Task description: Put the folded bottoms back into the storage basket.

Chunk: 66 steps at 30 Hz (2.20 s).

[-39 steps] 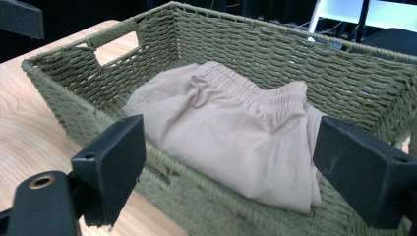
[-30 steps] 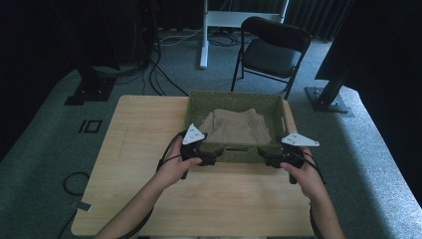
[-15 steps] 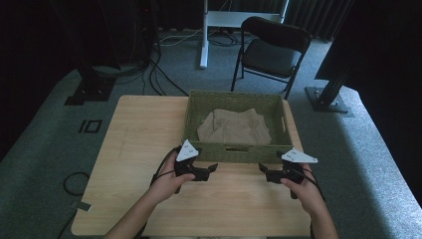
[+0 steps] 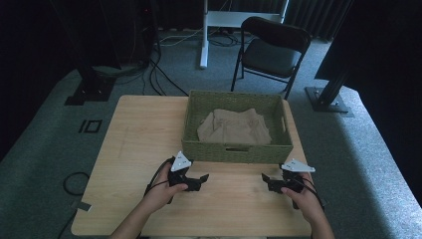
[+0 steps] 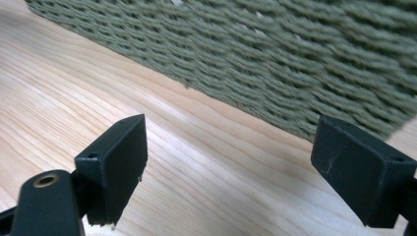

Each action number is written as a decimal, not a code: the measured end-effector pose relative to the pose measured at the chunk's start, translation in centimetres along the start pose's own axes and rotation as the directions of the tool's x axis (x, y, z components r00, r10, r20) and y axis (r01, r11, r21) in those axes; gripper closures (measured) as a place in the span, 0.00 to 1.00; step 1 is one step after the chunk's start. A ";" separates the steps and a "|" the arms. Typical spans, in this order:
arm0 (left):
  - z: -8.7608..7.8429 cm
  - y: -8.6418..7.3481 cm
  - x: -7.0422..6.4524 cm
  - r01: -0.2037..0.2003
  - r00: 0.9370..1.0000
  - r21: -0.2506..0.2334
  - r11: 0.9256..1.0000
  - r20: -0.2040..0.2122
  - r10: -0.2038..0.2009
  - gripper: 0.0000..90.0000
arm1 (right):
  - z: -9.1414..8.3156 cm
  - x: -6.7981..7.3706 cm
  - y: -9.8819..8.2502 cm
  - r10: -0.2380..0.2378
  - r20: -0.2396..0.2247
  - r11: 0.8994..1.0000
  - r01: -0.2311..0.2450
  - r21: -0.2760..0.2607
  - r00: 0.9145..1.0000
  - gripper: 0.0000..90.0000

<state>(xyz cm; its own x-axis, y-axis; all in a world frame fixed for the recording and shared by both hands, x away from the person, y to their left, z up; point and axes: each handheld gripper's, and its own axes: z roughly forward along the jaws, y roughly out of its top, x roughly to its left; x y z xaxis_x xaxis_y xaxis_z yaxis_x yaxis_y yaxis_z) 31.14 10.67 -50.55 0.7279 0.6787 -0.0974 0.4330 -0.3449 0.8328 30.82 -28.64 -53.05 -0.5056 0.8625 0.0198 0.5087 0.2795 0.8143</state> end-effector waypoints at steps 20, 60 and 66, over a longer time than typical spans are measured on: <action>-2.2 -4.2 2.5 0.079 0.989 0.054 0.995 -0.126 -0.072 0.20 | -0.3 -0.7 -2.8 0.012 0.081 0.997 -0.018 0.069 0.997 0.15; -3.9 -7.6 5.4 0.251 0.879 0.120 0.961 -0.445 -0.174 0.13 | -1.7 -2.1 -4.5 0.121 0.181 0.982 -0.144 0.119 0.976 0.13; -3.6 -7.5 5.2 0.282 0.855 0.105 0.954 -0.479 -0.200 0.12 | -1.6 -2.1 -4.5 0.121 0.181 0.983 -0.143 0.118 0.976 0.13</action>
<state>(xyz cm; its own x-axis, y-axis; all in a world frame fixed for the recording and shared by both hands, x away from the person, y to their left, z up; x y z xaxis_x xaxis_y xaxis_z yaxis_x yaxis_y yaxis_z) 29.74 19.10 -55.31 0.2806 0.9598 0.0114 0.6738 -0.2054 0.7097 28.41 -32.39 -55.83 -0.3062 0.9519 0.0130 0.6546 0.2007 0.7289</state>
